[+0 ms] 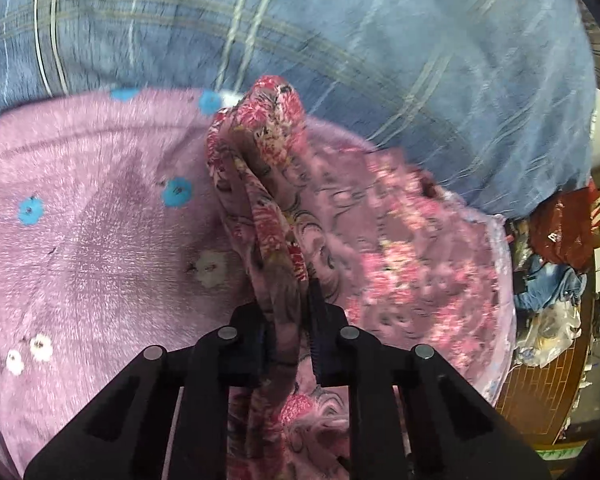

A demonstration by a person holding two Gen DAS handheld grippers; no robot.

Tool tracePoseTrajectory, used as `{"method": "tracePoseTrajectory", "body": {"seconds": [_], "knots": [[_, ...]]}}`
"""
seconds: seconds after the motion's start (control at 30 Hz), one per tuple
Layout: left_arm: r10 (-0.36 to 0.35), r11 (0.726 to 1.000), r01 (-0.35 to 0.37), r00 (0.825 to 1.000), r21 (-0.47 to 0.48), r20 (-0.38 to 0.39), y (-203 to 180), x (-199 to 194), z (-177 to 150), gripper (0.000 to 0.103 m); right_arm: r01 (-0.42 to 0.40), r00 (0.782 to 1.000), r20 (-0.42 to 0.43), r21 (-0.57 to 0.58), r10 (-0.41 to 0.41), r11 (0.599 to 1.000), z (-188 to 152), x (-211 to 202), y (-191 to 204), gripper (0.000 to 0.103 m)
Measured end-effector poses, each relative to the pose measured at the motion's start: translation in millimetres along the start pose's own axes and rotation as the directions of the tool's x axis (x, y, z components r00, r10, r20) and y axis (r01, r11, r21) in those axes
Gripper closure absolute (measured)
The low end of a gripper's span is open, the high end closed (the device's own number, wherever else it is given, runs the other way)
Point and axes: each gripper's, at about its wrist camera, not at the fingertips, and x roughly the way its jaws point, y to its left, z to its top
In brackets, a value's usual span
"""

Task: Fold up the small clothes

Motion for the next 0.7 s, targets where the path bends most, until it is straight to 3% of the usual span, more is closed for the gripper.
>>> {"method": "tracePoseTrajectory", "body": {"seconds": [0.33,0.57,0.7], "knots": [[0.004,0.992,-0.013,0.997,0.122,0.079,-107,-26,-13,0.093,-0.018,0.995,0.099,0.214,-0.003,0.977,-7,-70,-49,0.098],[0.056,0.981,-0.059,0.998,0.183,0.024,-182,23,-25,0.093,-0.038,0.993,0.116,0.408,-0.011,0.912,-39,-105,-105,0.099],[0.136,0.974,-0.123,0.989,0.191,-0.054,-204,70,-31,0.093,-0.049,0.996,0.095,0.516,0.000,0.855,-66,-105,-141,0.100]]}}
